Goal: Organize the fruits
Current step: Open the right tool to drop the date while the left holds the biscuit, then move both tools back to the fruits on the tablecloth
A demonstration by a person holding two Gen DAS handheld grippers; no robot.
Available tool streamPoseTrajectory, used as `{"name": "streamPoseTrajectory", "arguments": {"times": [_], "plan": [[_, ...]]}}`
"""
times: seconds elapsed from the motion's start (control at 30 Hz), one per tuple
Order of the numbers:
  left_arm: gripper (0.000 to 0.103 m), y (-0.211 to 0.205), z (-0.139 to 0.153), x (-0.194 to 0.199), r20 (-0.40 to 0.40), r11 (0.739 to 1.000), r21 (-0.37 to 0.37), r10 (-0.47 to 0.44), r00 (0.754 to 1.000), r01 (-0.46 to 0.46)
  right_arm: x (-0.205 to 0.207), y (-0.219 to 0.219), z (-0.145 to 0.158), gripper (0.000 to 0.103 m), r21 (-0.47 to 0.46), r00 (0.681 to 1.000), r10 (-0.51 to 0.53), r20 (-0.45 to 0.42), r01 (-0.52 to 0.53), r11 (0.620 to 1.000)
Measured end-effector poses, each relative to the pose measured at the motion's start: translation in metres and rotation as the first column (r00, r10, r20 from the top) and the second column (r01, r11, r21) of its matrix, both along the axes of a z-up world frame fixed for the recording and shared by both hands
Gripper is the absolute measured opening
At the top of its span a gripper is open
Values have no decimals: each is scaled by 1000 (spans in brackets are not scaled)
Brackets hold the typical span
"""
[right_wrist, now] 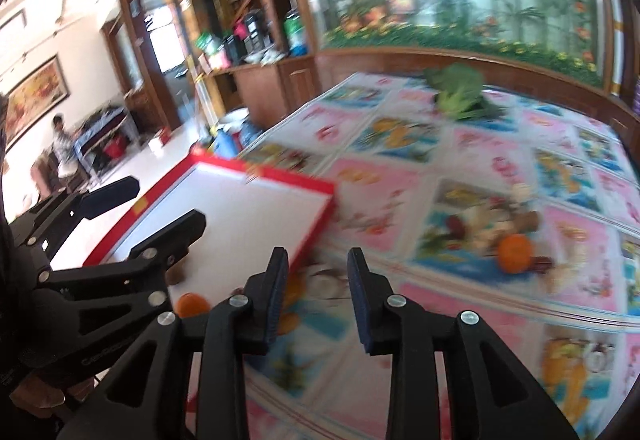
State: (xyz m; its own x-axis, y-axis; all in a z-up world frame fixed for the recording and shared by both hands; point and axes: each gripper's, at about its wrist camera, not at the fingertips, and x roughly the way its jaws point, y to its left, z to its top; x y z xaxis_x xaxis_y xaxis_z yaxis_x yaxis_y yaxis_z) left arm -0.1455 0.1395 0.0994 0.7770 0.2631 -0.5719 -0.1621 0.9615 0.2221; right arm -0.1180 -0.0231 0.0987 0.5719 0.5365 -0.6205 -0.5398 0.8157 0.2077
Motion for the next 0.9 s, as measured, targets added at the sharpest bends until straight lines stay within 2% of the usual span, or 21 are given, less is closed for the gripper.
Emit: {"name": "streamPoseTrajectory", "arguments": {"times": [0.27, 0.63, 0.83, 0.9], "plan": [[77, -56, 20, 10, 22, 993, 34, -113, 993, 112, 12, -76, 19, 37, 63, 985, -167, 30, 165, 984], [77, -98, 16, 30, -14, 985, 79, -154, 988, 154, 30, -135, 7, 38, 101, 967, -254, -19, 255, 962], [78, -112, 2, 45, -61, 980, 86, -172, 983, 177, 41, -156, -9, 38, 68, 960, -274, -56, 277, 958], [82, -111, -10, 53, -109, 980, 49, -184, 977, 190, 46, -160, -19, 40, 22, 957, -278, -78, 280, 960]]}}
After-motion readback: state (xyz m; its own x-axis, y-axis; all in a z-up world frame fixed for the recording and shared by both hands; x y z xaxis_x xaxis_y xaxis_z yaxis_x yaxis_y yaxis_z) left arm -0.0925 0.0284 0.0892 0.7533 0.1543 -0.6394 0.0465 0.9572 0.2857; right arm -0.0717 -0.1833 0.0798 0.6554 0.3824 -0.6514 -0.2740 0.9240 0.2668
